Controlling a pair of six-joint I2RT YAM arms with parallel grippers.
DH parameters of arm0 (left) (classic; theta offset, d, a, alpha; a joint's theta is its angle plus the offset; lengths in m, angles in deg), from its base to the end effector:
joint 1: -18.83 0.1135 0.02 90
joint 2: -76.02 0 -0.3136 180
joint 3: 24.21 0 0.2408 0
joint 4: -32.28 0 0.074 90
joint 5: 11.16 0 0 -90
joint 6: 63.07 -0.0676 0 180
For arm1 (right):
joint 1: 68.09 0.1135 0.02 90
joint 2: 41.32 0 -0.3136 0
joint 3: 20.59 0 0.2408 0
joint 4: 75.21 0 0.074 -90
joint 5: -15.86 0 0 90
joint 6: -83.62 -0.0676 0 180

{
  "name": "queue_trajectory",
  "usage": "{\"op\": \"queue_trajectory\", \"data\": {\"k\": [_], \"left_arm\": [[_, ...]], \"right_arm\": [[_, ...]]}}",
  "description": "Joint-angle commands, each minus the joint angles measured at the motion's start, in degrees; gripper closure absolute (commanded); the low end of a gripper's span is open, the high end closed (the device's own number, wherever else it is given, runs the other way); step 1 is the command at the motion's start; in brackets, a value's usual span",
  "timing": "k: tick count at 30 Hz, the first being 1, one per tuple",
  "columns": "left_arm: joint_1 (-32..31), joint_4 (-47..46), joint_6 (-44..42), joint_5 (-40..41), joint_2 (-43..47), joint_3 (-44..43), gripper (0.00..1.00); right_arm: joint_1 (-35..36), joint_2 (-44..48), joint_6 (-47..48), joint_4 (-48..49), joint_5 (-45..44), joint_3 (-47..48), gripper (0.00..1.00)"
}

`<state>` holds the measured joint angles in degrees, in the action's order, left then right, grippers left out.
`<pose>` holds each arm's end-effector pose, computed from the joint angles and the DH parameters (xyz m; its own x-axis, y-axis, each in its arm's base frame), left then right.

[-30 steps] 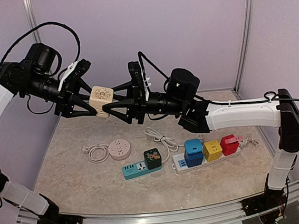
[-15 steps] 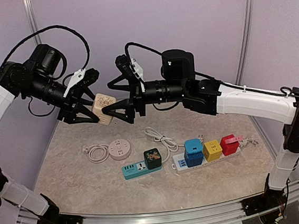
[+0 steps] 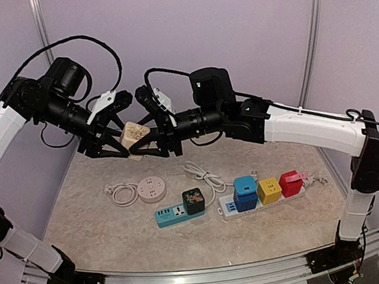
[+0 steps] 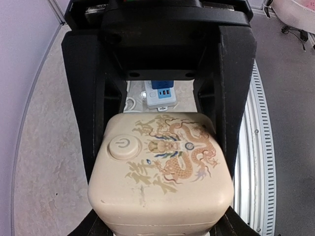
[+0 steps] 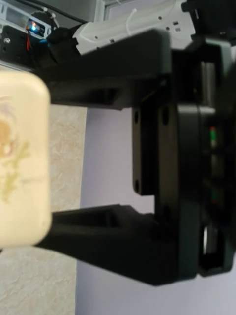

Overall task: Insert the plug
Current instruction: Adjust the plug, then move the socket to the center of the board.

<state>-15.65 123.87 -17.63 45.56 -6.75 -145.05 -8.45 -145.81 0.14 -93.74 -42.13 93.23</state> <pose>0.1832 -0.1708 0.4681 0.0485 0.6783 -0.7332 0.9939 0.0400 0.1028 0.2045 0.4200 0.4352 0.0328 -0.1345 -0.9904 -0.9989 -0.0384 -0.0279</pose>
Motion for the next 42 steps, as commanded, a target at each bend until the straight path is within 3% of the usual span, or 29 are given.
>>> {"op": "queue_trajectory", "data": {"k": [1,2,4,5,7,11,16,25,32,42], "left_arm": [[-0.59,0.28,1.21,-1.15,-0.60,-1.06,1.00],[-0.55,-0.23,2.28,-0.86,-0.64,-0.66,0.87],[-0.18,-2.62,5.07,1.26,-0.58,1.26,0.31],[0.40,-4.12,6.54,2.56,-0.32,2.78,0.16],[2.48,-8.09,8.53,4.67,0.09,7.18,0.03],[8.21,-16.64,12.11,11.07,-0.58,15.66,0.01],[8.98,-21.74,14.83,23.07,-9.75,18.75,0.01],[7.17,-26.11,24.56,22.47,-29.86,13.05,0.01],[0.53,-29.61,21.82,28.62,-35.72,14.43,0.01],[-0.24,-31.41,20.53,32.68,-38.80,16.93,0.01]], "right_arm": [[0.48,-0.38,-0.93,-0.31,-1.50,0.43,1.00],[0.46,0.01,-1.00,0.08,-3.07,-0.34,1.00],[0.14,1.16,-1.48,1.28,-5.85,-2.28,1.00],[-0.19,1.89,-2.03,1.93,-7.63,-3.44,1.00],[-1.10,3.48,-3.59,2.73,-11.46,-5.91,1.00],[-3.56,6.82,-6.33,2.42,-19.74,-11.14,1.00],[-5.17,9.95,-8.68,0.47,-26.77,-16.87,1.00],[-5.31,16.48,-7.15,0.54,-30.46,-25.81,1.00],[-5.39,20.57,-3.97,0.28,-31.23,-30.17,1.00],[-5.41,22.15,-2.92,1.67,-28.95,-31.74,1.00]]}}
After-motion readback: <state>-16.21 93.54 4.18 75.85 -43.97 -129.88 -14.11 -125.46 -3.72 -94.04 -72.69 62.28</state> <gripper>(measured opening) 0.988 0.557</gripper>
